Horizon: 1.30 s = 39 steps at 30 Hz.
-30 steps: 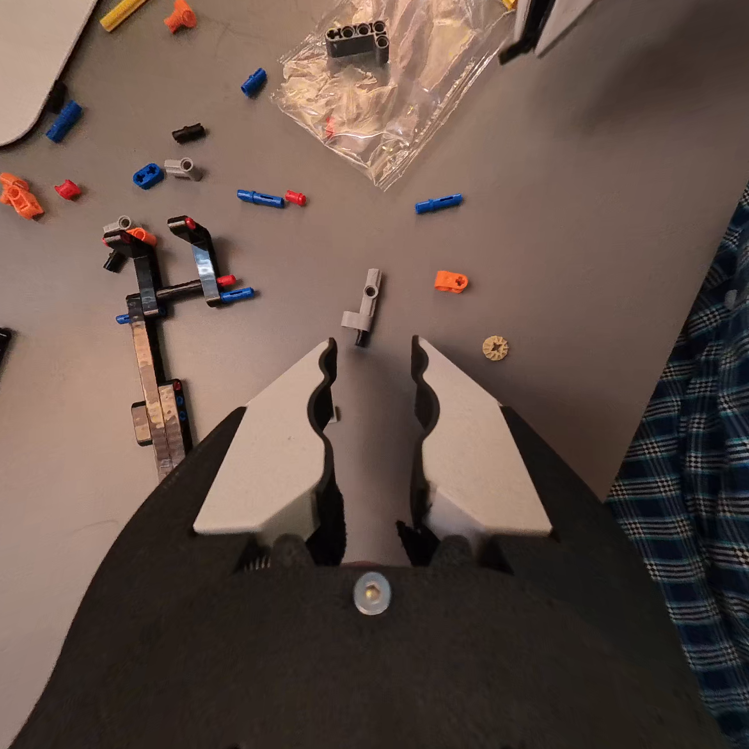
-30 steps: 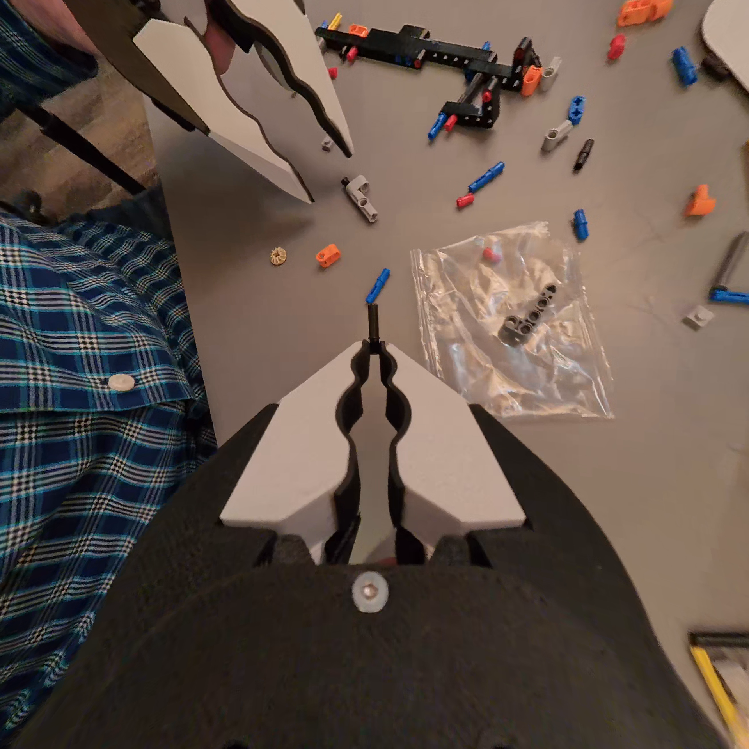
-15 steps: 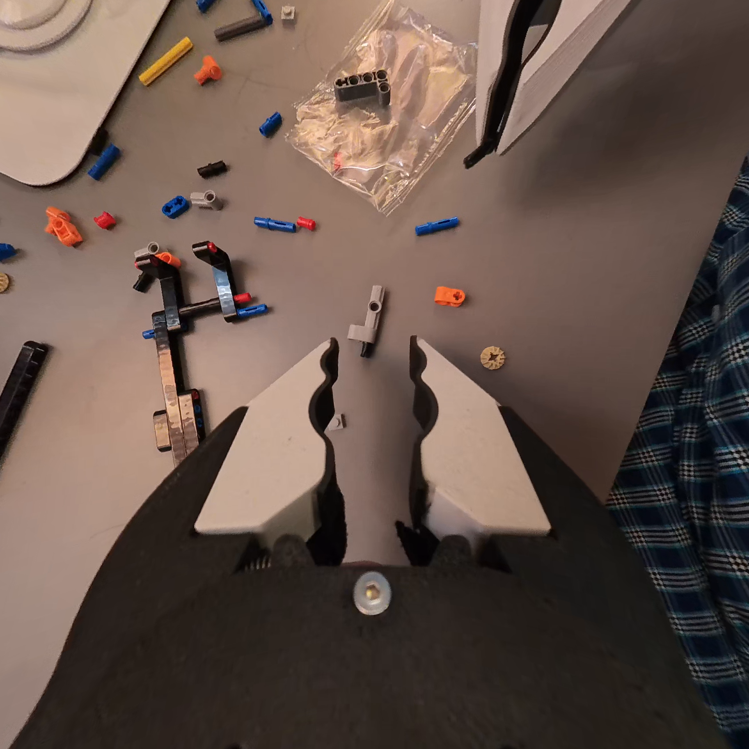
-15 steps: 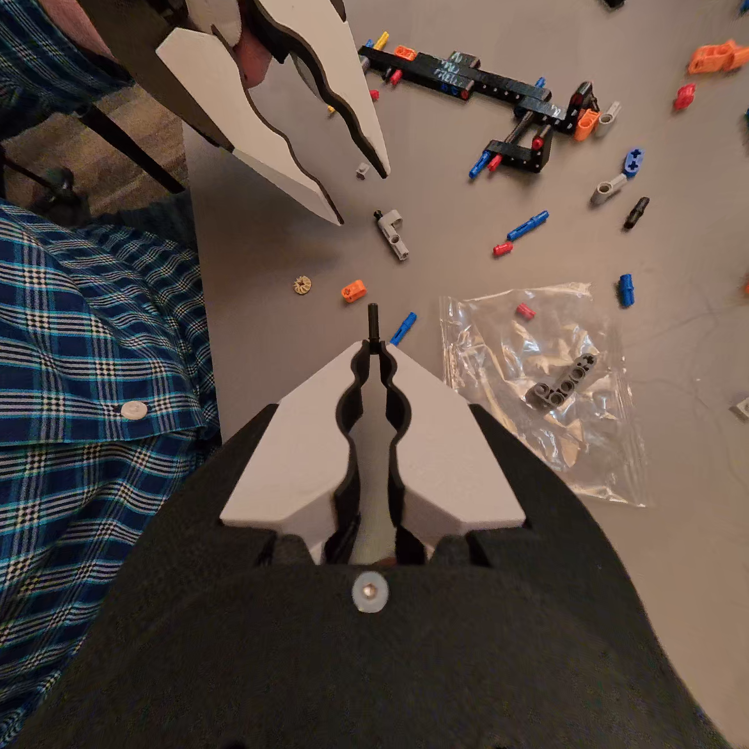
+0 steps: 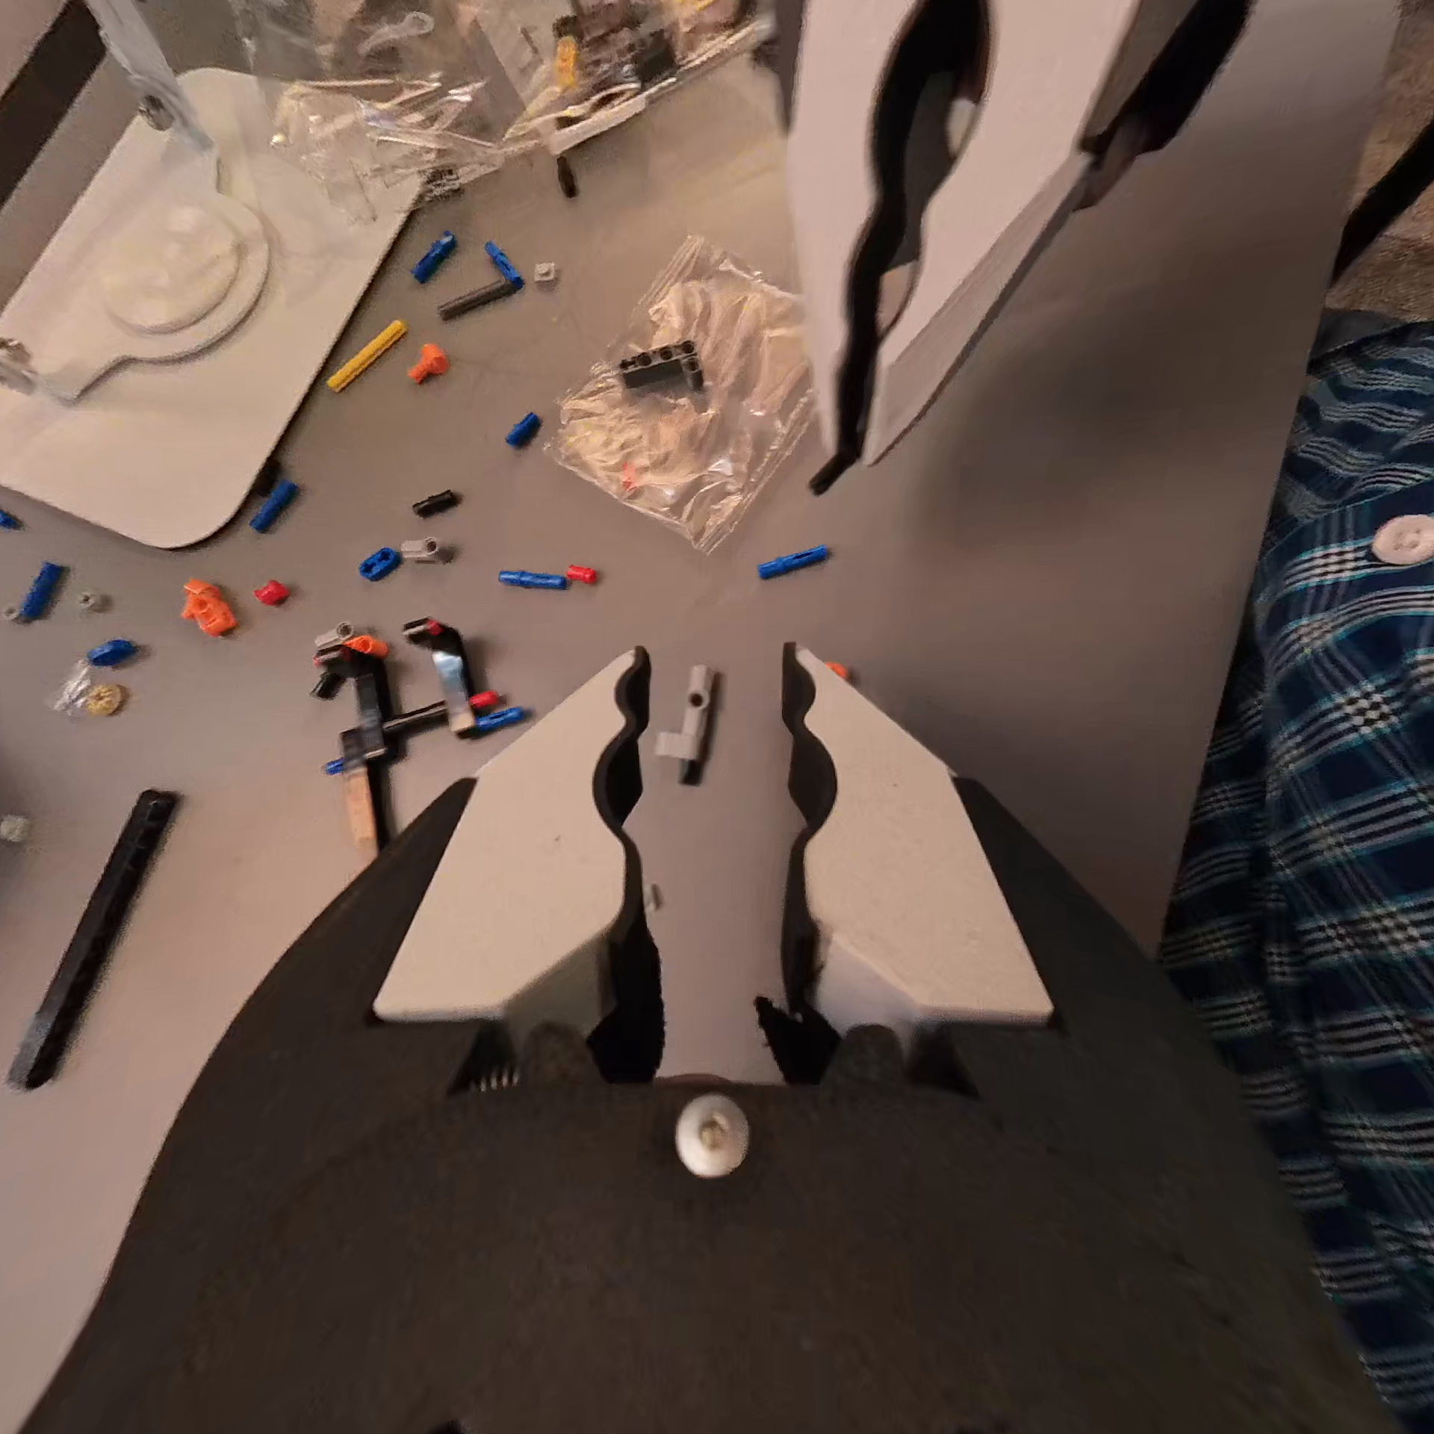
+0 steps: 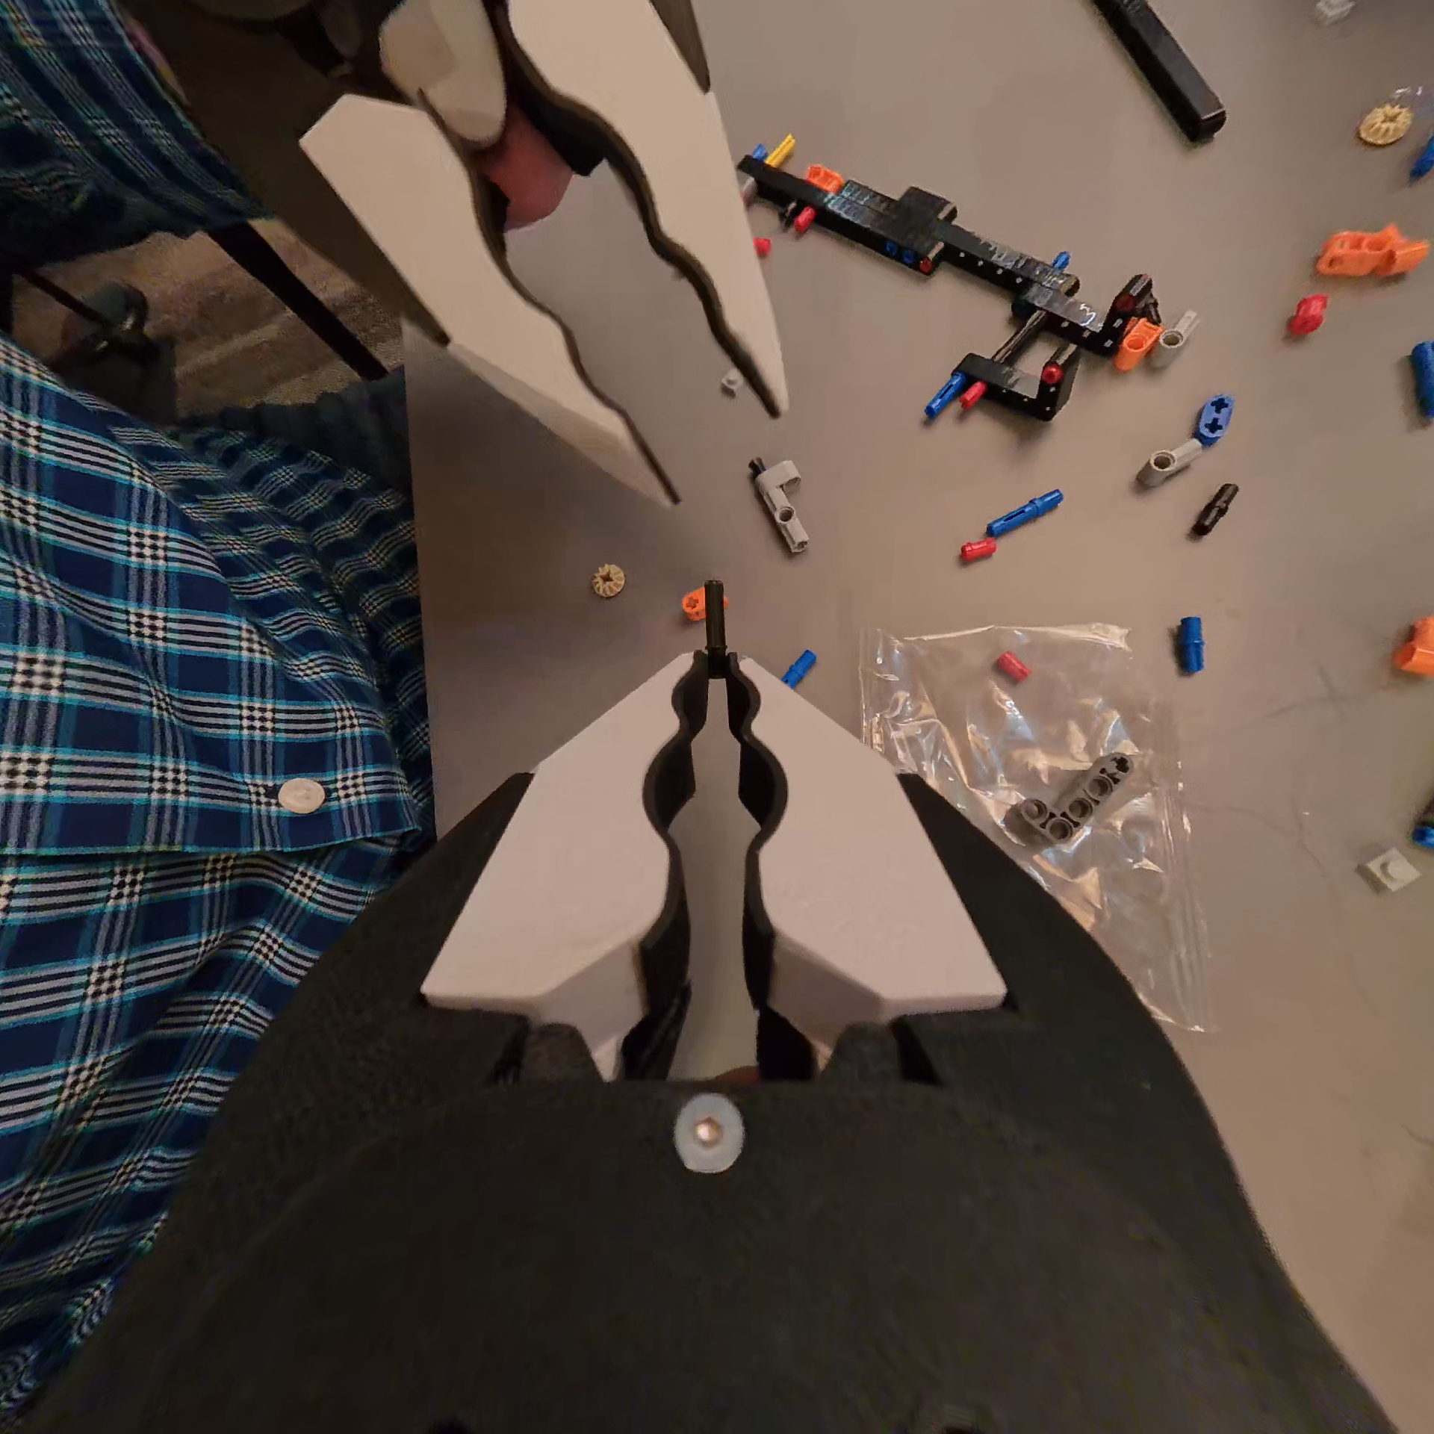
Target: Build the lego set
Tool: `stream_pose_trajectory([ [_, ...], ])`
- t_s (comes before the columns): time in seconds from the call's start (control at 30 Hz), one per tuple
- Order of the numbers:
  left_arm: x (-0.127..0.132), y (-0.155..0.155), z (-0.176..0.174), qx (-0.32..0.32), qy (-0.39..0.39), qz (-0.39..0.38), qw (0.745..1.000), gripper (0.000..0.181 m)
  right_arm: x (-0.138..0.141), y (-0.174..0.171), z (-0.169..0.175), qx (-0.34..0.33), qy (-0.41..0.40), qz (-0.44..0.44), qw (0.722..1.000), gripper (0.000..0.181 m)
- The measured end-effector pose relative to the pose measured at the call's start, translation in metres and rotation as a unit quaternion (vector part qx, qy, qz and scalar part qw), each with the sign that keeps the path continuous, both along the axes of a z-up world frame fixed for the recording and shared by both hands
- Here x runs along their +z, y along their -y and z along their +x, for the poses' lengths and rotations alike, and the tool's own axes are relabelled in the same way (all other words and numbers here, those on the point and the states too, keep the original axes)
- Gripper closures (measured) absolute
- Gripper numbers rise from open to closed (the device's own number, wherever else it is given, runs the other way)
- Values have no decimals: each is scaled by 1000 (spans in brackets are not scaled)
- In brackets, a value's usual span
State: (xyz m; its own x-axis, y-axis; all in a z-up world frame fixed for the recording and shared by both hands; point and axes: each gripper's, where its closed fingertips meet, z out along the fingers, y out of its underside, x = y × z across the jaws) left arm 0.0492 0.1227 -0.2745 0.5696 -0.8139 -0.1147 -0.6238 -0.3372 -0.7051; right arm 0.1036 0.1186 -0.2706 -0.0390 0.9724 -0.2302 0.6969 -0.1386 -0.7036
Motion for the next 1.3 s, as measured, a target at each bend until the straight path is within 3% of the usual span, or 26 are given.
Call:
stream_pose_trajectory([
  [0.03, 2, -4, -6, 11, 0, 3, 1000, 149, 1, -1, 1, -2, -1, 3, 1000, 179],
  [0.33, 20, -58, -80, 115, -35, 36, 992, 144, 14, -5, 9, -34, -13, 13, 999, 179],
  [0.53, 26, -98, -102, 117, -63, 53, 990, 146, 16, -6, 15, -58, -23, 8, 998, 179],
  [0.83, 17, -137, -110, 98, -88, 51, 990, 157, 5, -18, 25, -75, -14, 17, 997, 179],
  [1.03, 10, -133, -94, 57, -76, 15, 995, 162, 1, -22, 29, -77, -12, 17, 997, 179],
  [1.3, -6, -123, -46, 12, -69, -60, 996, 150, -2, -25, 32, -79, -11, 18, 997, 179],
])
